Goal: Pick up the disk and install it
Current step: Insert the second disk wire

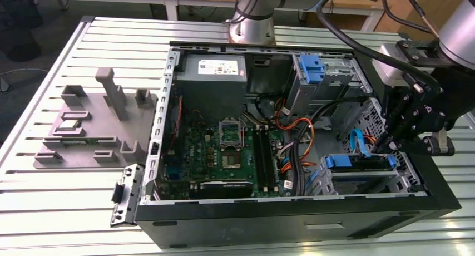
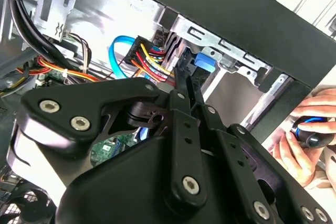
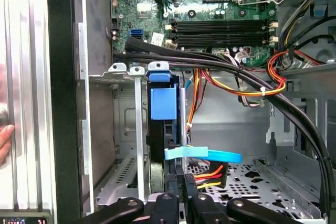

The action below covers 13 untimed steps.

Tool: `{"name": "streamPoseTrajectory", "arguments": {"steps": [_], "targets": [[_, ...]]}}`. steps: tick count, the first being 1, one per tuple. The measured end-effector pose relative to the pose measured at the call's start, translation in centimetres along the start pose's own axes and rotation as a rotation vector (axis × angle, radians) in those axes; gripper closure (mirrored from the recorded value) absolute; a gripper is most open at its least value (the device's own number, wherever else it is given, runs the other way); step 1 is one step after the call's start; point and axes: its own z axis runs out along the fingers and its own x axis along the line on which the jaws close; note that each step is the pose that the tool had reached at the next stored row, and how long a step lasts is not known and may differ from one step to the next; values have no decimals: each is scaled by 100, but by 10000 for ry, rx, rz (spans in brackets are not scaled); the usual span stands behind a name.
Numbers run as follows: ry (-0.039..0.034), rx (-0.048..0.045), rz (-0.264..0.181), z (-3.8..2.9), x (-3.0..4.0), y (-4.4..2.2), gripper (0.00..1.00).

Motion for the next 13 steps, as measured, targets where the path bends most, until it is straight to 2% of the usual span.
{"name": "streamPoseTrajectory", "arguments": {"steps": [2, 5, 6, 8, 13], "targets": [[-3, 87, 1, 0, 5, 12, 84], [-20, 398, -5, 7, 9, 25, 84], [-24, 469, -11, 9, 10, 34, 84], [-25, 503, -18, 12, 11, 52, 84], [-28, 508, -66, 43, 18, 72, 84]]}}
